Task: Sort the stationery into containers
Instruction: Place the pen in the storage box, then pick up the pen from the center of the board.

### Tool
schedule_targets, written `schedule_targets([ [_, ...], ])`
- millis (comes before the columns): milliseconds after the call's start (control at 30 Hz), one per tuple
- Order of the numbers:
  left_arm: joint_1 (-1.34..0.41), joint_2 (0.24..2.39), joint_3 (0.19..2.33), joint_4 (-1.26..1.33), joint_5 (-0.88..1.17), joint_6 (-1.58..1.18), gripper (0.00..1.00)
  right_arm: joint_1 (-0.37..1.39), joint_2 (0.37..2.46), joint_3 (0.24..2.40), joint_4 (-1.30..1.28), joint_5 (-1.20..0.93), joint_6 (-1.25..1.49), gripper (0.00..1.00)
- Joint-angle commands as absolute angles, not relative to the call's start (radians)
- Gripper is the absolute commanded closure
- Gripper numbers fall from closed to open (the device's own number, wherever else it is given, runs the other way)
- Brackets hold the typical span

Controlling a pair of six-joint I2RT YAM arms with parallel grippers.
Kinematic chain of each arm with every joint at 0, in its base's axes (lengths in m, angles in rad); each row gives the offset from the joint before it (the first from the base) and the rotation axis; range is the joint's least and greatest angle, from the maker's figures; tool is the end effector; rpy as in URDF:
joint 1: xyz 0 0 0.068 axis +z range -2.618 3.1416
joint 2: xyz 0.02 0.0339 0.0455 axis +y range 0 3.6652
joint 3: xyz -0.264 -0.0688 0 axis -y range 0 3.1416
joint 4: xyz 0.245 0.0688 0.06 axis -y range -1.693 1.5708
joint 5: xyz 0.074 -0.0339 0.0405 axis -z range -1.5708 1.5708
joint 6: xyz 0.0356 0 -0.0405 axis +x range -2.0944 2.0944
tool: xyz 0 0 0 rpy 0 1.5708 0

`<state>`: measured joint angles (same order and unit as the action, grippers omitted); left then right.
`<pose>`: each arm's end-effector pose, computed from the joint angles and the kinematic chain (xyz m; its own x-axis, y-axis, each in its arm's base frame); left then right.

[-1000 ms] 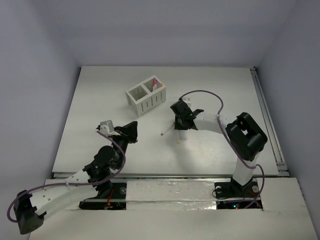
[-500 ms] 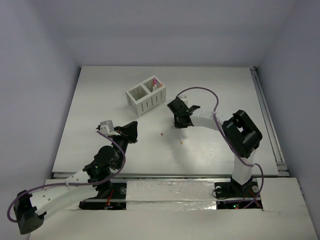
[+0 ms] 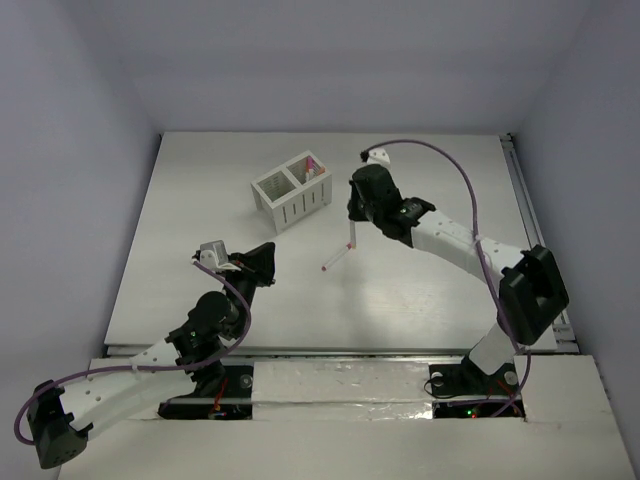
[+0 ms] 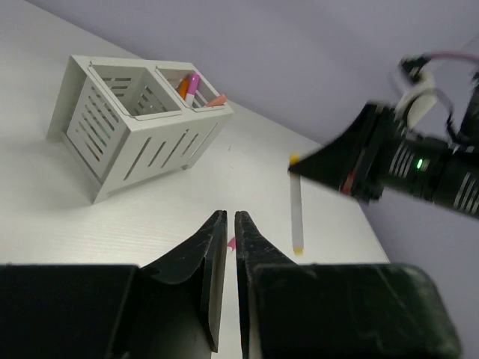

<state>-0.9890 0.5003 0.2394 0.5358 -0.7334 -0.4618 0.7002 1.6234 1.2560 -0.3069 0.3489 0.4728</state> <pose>0.0953 -0.1015 0.2622 0.0147 -0.6248 -0.7807 0.3052 0.7463 -0.5915 0.2893 0.2278 0.2780 -0.6078 0.0474 -0.7926 -0.1399 0.9762 0.1657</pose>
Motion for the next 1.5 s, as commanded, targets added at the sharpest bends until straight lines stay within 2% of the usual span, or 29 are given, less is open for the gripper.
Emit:
schedule_targets([
  [0, -0.994, 0.499, 0.244, 0.589, -0.732, -0.469, 0.93, 0.701, 1.676, 1.380, 0.009, 0.373, 0.408, 1.00],
  [100, -0.994, 0.492, 0.241, 0.583, -0.741, -0.466, 0.93, 0.701, 1.788, 1.512, 0.206, 0.390, 0.377, 1.00],
  [233, -0.994, 0.489, 0.239, 0.581, -0.746, -0.465, 0.93, 0.701, 1.945, 1.690, 0.317, 0.411, 0.345, 1.00],
  [400, -0.994, 0.489, 0.238, 0.583, -0.746, -0.468, 0.93, 0.701, 2.117, 1.932, 0.327, 0.448, 0.311, 1.00],
  [500, -0.994, 0.488, 0.238, 0.583, -0.742, -0.469, 0.89, 0.701, 2.213, 2.034, 0.318, 0.475, 0.267, 1.00],
  [833, -0.994, 0.492, 0.235, 0.592, -0.735, -0.471, 0.87, 0.701, 2.276, 2.025, 0.334, 0.465, 0.187, 0.97],
  [900, -0.994, 0.502, 0.236, 0.592, -0.735, -0.471, 0.87, 0.701, 2.264, 2.002, 0.337, 0.443, 0.193, 0.84],
  [933, -0.994, 0.503, 0.236, 0.592, -0.735, -0.471, 0.87, 0.701, 2.257, 1.994, 0.336, 0.434, 0.195, 0.75],
  [967, -0.994, 0.506, 0.238, 0.592, -0.736, -0.471, 0.87, 0.701, 2.250, 1.982, 0.333, 0.417, 0.198, 0.54],
  [1067, -0.994, 0.503, 0.236, 0.592, -0.738, -0.469, 0.87, 0.701, 2.217, 1.970, 0.308, 0.400, 0.204, 0.31],
  [1167, -0.994, 0.500, 0.235, 0.592, -0.738, -0.469, 0.87, 0.701, 2.172, 1.953, 0.276, 0.390, 0.219, 0.29],
  [1200, -0.994, 0.499, 0.235, 0.592, -0.738, -0.469, 0.87, 0.701, 2.154, 1.922, 0.264, 0.385, 0.225, 0.29],
  [1233, -0.994, 0.499, 0.236, 0.591, -0.738, -0.469, 0.87, 0.701, 2.107, 1.895, 0.246, 0.379, 0.235, 0.33],
  [1267, -0.994, 0.499, 0.236, 0.589, -0.739, -0.469, 0.87, 0.701, 2.076, 1.860, 0.235, 0.376, 0.264, 0.57],
  [1367, -0.994, 0.491, 0.236, 0.589, -0.738, -0.469, 0.87, 0.701, 1.935, 1.666, 0.167, 0.359, 0.348, 1.00],
  [1467, -0.994, 0.488, 0.235, 0.592, -0.727, -0.472, 0.90, 0.710, 1.797, 1.458, 0.060, 0.354, 0.441, 1.00],
])
